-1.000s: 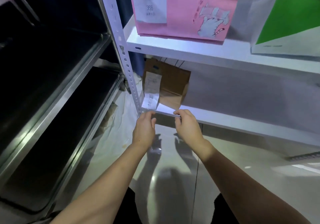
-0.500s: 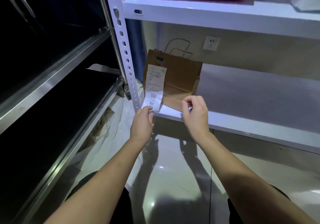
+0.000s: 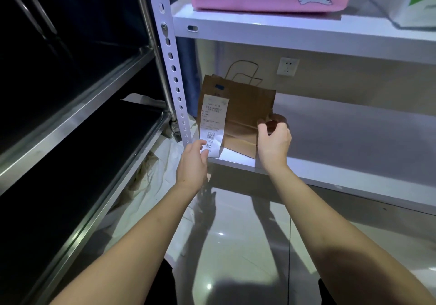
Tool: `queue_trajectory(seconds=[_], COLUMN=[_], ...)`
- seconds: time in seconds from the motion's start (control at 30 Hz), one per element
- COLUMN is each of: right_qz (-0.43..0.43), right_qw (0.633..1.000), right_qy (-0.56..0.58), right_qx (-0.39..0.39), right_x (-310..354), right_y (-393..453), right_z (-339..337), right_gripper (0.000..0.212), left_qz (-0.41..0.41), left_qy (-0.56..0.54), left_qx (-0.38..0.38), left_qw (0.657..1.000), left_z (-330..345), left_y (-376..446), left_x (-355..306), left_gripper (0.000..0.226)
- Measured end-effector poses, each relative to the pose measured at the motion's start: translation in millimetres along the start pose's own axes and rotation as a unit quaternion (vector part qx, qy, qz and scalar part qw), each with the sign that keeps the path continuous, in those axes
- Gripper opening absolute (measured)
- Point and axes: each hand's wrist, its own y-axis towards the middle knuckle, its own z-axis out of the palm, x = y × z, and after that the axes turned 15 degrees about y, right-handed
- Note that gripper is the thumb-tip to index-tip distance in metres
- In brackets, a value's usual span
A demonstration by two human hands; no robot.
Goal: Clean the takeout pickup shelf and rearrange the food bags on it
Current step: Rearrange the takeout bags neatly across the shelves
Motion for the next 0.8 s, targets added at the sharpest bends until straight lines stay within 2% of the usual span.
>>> queue_trajectory(seconds=[0.13, 0.33, 0.47, 0.57, 0.8], right_qz=[-0.003, 0.017, -0.016, -0.008, 0.072], right_qw=[1.000, 0.999, 1.000, 1.000, 0.996], right_qy=[0.008, 0.027, 0.010, -0.004, -0.011], right_qx=[0.003, 0.001, 0.015, 0.028, 0.042], right_x=[6.5, 21.2, 27.5, 39.6, 96.1], right_y=[5.3, 5.2, -4.4, -16.6, -69.7], right_z=[1.0, -5.3, -32.7, -62.1, -136.2], right_gripper=[0.028, 0.030, 0.023, 0.019, 0.018], left_qz=[-0.004, 0.000, -0.015, -0.013, -0.054], left_qy=[-0.008, -0.021, -0.020, -0.023, -0.016], left_qx=[0.003, -0.017, -0.015, 0.011, 0.083], left_qw=[1.000, 1.000, 1.000, 1.000, 0.995], left_z=[-13.7, -27.3, -42.7, -60.2, -124.9], left_y=[5.1, 11.9, 7.4, -4.0, -45.0], left_x=[-10.6, -25.7, -48.0, -68.1, -113.0], left_gripper=[0.031, 0.027, 0.026, 0.029, 0.042])
